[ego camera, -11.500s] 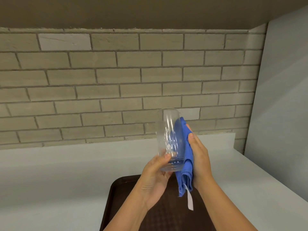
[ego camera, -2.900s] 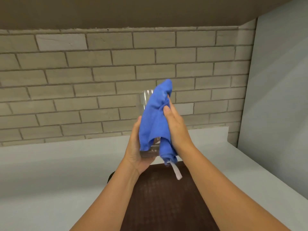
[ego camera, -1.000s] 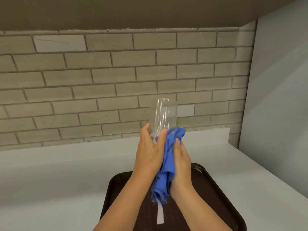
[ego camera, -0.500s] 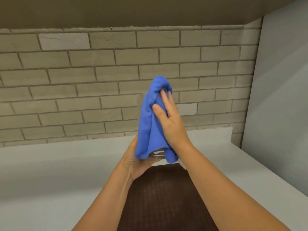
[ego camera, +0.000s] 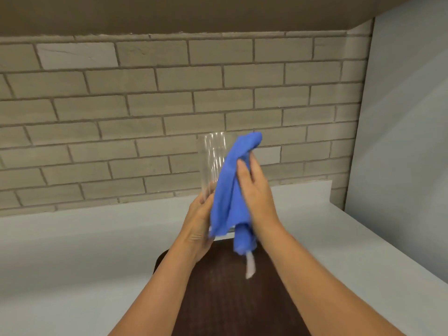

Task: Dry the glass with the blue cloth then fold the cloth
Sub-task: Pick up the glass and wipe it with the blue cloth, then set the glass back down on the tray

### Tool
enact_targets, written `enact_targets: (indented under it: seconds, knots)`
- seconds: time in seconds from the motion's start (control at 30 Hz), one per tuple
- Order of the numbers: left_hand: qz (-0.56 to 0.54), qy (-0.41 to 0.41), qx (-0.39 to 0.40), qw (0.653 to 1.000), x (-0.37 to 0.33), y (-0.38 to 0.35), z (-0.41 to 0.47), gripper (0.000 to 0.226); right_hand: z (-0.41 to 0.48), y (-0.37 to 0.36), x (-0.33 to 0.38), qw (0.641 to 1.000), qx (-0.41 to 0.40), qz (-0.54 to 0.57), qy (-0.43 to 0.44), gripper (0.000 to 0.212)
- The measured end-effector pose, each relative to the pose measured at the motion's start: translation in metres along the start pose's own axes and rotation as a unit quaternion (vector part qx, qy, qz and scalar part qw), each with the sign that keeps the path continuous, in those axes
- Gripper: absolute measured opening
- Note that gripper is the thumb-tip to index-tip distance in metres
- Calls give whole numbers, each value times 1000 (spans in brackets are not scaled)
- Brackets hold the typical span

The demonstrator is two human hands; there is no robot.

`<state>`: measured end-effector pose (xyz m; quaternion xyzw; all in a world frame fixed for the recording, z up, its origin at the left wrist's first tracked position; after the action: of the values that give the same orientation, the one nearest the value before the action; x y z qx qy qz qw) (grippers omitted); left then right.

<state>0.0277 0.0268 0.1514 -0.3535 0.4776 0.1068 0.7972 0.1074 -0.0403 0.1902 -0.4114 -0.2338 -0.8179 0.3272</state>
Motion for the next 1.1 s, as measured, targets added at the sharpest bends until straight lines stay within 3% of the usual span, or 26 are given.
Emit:
enact_targets:
  seconds: [0.07,0.13,0.23,0.33,0.47,0.6,0.77,1.1]
  knots:
    - [25,-11,8,1000,-1,-4,3,42,20,7,1,995,-3,77,-63,21]
    - [51,-55,-17,997,-4,-7,7,55,26,5,-8,984,1,132,-120,30]
    - [77,-114,-85,987,-5,-6,17,30,5,0,-31,982,10,61,-176,36]
    - [84,-127,-131,980,5,1,24,33,-14,8,-58,977,29,14,-211,31]
    - [107,-135,-173,970,28,12,25,47,-24,40,-75,933,-26,159,-322,43]
    - [136,-105,-208,963,58,28,18,62,-20,77,-80,902,-70,283,-317,43]
    - [173,-41,-212,961,97,45,8,73,-15,93,-79,896,-81,301,-316,44]
    - [262,5,-193,946,148,68,-5,79,-12,103,-97,895,-106,302,-311,38]
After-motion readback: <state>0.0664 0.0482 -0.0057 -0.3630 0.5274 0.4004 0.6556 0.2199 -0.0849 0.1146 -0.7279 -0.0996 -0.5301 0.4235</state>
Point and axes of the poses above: each hand's wrist, its own z-axis towards the middle knuckle, its own y-axis out of the back of the hand, x = y × z, the point moved 2 cm from there along z, towards the middle knuckle, and after that the axes turned 12 degrees about -z, right-handed, at the moved point
